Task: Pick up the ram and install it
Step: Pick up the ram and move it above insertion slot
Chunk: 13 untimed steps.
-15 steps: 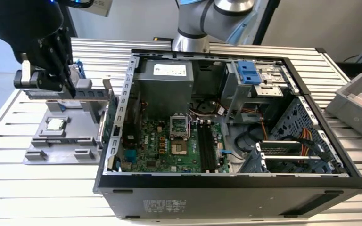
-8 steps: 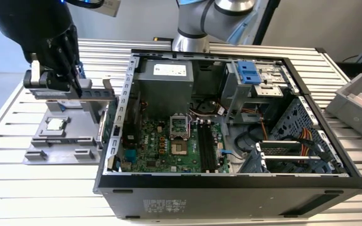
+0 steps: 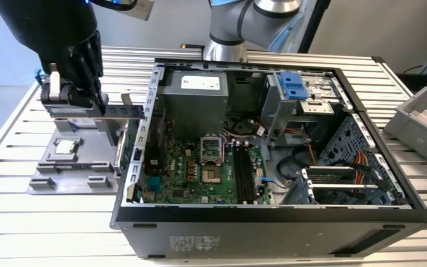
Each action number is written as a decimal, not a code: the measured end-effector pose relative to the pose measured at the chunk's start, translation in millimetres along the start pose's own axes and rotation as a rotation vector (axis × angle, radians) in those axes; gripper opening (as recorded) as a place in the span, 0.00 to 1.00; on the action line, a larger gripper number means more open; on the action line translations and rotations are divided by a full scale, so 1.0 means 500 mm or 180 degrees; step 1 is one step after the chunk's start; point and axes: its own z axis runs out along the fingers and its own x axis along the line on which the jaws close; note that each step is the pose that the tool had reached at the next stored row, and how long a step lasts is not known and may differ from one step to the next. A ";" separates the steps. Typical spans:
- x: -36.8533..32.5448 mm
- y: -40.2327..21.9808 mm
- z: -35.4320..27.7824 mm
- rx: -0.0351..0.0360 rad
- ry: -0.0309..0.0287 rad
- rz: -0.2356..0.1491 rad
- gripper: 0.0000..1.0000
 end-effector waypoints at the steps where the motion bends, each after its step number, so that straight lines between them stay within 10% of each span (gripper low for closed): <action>1: 0.000 -0.004 0.000 0.0000 0.0000 0.0000 0.00; 13: 0.000 -0.053 0.000 -0.0005 0.0000 0.0000 0.00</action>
